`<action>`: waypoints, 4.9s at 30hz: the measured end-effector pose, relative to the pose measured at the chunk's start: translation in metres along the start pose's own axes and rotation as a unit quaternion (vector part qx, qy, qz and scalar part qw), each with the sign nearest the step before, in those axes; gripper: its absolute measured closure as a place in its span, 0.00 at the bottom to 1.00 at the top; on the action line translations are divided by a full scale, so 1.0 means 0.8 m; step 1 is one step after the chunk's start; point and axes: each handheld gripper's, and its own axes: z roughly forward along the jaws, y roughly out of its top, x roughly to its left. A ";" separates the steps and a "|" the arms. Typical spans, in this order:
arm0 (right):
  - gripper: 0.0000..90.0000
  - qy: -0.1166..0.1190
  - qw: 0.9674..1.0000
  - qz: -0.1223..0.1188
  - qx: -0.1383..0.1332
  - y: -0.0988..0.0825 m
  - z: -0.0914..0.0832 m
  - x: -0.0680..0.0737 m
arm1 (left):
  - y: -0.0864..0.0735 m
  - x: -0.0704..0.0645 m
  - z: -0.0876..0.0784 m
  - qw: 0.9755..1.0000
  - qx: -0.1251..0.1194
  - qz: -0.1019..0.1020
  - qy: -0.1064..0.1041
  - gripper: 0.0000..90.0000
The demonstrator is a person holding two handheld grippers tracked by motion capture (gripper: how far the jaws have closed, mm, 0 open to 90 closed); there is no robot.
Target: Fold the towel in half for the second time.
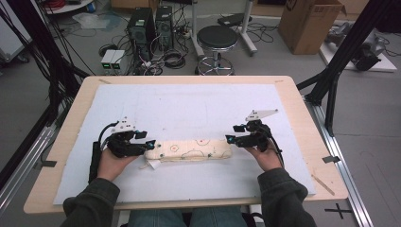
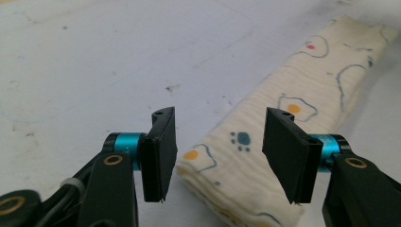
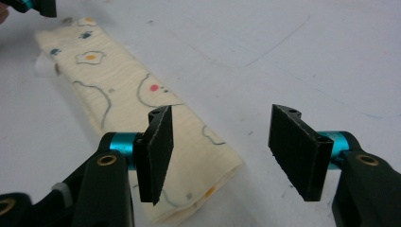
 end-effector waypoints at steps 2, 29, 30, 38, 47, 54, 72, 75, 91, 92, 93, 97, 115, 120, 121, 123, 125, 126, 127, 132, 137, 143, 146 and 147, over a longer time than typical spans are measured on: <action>0.47 -0.005 1.000 0.005 0.007 0.001 0.007 -0.006 | -0.001 0.006 0.001 1.000 -0.009 -0.019 0.009 0.53; 0.63 0.011 0.999 0.021 0.046 -0.022 0.033 -0.005 | -0.015 0.013 0.036 0.996 0.081 -0.041 -0.015 0.56; 0.64 0.014 0.999 0.024 0.046 -0.023 0.033 -0.006 | -0.016 0.013 0.036 0.996 0.084 -0.039 -0.016 0.58; 0.75 0.024 0.997 0.028 0.063 -0.027 0.041 -0.008 | -0.018 0.009 0.035 0.996 0.078 -0.024 -0.027 0.75; 0.88 0.030 0.997 0.020 0.067 -0.026 0.039 -0.005 | -0.017 0.003 0.033 0.997 0.069 -0.012 -0.024 0.90; 0.90 0.027 0.998 0.008 0.056 -0.019 0.030 -0.002 | -0.012 0.003 0.027 0.998 0.057 -0.013 -0.014 0.90; 0.90 0.000 0.999 -0.007 0.052 0.010 0.024 -0.002 | 0.012 0.009 0.023 0.999 0.033 -0.015 0.022 0.91; 0.90 -0.008 0.999 -0.012 0.050 0.019 0.025 -0.004 | 0.017 0.014 0.025 0.999 0.028 -0.022 0.026 0.91; 0.90 -0.030 0.998 0.016 0.054 0.034 0.050 -0.036 | 0.029 0.038 0.057 0.997 0.023 -0.052 0.060 0.91; 0.90 -0.034 0.998 0.019 0.054 0.034 0.052 -0.038 | 0.031 0.039 0.058 0.997 0.021 -0.051 0.062 0.91; 0.90 -0.037 0.998 0.023 0.054 0.035 0.053 -0.040 | 0.032 0.040 0.060 0.996 0.019 -0.058 0.061 0.91; 0.90 -0.045 0.997 0.036 0.052 0.036 0.057 -0.051 | 0.028 0.046 0.069 0.995 0.020 -0.071 0.063 0.91; 0.87 -0.049 0.994 0.076 0.058 0.026 0.082 -0.064 | 0.019 0.060 0.081 0.993 0.024 -0.091 0.072 0.87; 0.80 -0.053 0.994 0.076 0.056 0.026 0.079 -0.065 | 0.020 0.062 0.075 0.993 0.020 -0.089 0.076 0.76; 0.79 -0.052 0.994 0.075 0.052 0.026 0.078 -0.066 | 0.020 0.063 0.073 0.993 0.018 -0.091 0.073 0.74; 0.74 -0.044 0.995 0.084 0.043 0.027 0.073 -0.068 | 0.021 0.063 0.069 0.993 0.013 -0.093 0.073 0.71; 0.72 -0.042 0.995 0.084 0.037 0.028 0.068 -0.068 | 0.022 0.063 0.065 0.993 0.005 -0.092 0.068 0.70; 0.70 -0.041 0.995 0.083 0.033 0.028 0.066 -0.067 | 0.023 0.062 0.063 0.994 0.001 -0.090 0.066 0.68; 0.68 -0.038 0.995 0.083 0.028 0.029 0.064 -0.067 | 0.024 0.061 0.061 0.994 -0.002 -0.090 0.063 0.67; 0.59 -0.031 0.996 0.086 0.019 0.031 0.055 -0.064 | 0.028 0.054 0.050 0.995 -0.016 -0.083 0.047 0.62; 0.49 -0.027 0.996 0.090 0.006 0.033 0.046 -0.060 | 0.031 0.051 0.036 0.995 -0.027 -0.084 0.045 0.58; 0.39 -0.020 0.996 0.089 0.000 0.036 0.040 -0.053 | 0.028 0.050 0.025 0.995 -0.032 -0.080 0.047 0.54; 0.35 -0.018 0.996 0.090 -0.005 0.036 0.037 -0.052 | 0.027 0.052 0.021 0.995 -0.032 -0.082 0.045 0.52; 0.34 -0.017 0.996 0.091 -0.007 0.037 0.035 -0.051 | 0.026 0.052 0.020 0.995 -0.034 -0.081 0.045 0.52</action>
